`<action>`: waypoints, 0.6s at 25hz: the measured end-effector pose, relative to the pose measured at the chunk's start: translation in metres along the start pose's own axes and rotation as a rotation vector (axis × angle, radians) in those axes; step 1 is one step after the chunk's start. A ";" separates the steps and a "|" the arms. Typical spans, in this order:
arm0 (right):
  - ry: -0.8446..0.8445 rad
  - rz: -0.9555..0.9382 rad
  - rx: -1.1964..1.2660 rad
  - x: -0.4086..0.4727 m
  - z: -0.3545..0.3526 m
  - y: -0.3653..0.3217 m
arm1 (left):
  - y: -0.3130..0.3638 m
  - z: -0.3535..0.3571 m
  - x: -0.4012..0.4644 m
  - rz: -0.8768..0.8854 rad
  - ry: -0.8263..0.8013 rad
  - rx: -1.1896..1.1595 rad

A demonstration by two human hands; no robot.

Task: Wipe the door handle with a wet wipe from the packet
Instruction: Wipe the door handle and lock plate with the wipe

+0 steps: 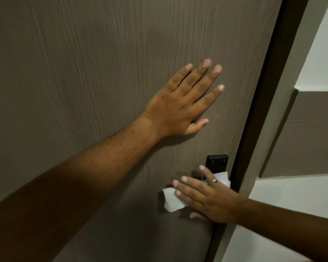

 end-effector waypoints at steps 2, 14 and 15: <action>0.006 -0.028 -0.009 0.028 -0.002 -0.011 | 0.000 0.000 0.001 -0.005 0.011 -0.014; -0.036 -0.009 0.029 -0.066 0.003 0.021 | 0.005 0.000 0.002 0.009 -0.003 -0.037; -0.046 -0.018 0.026 -0.053 0.003 0.013 | 0.008 -0.001 0.004 0.023 -0.006 -0.039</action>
Point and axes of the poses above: each hand's wrist, its own x-axis towards the middle knuckle, its own z-axis out of the palm, y = z × x, the point moved 3 cm from there along x, towards the middle knuckle, and after that the axes turned 7 degrees about x, right-handed, at the moved point
